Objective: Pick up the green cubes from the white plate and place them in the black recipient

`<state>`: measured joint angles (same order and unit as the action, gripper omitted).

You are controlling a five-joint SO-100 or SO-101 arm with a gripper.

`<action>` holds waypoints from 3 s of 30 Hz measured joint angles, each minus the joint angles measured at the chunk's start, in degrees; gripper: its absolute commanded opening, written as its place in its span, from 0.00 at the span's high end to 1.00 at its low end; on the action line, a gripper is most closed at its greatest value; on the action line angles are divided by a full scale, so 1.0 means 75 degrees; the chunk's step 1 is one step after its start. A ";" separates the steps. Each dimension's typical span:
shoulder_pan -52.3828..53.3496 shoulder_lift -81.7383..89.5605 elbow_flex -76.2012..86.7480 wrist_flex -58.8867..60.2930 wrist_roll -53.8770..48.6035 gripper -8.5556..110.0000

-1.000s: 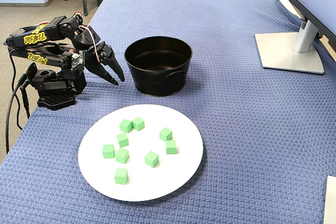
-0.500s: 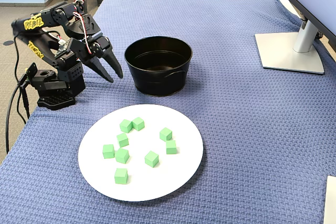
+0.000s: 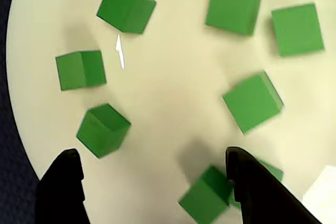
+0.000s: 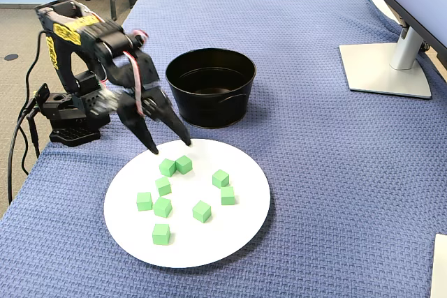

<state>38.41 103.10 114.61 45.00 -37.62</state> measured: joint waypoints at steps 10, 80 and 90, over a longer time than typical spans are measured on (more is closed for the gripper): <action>0.0082 -0.0914 -0.0199 -0.2391 -0.1207 0.71; 0.0387 -0.8121 -0.9516 0.2578 0.3480 0.86; 0.0387 -0.8355 -0.9516 0.2578 0.3480 0.86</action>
<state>41.31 40.43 43.24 64.34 -11.51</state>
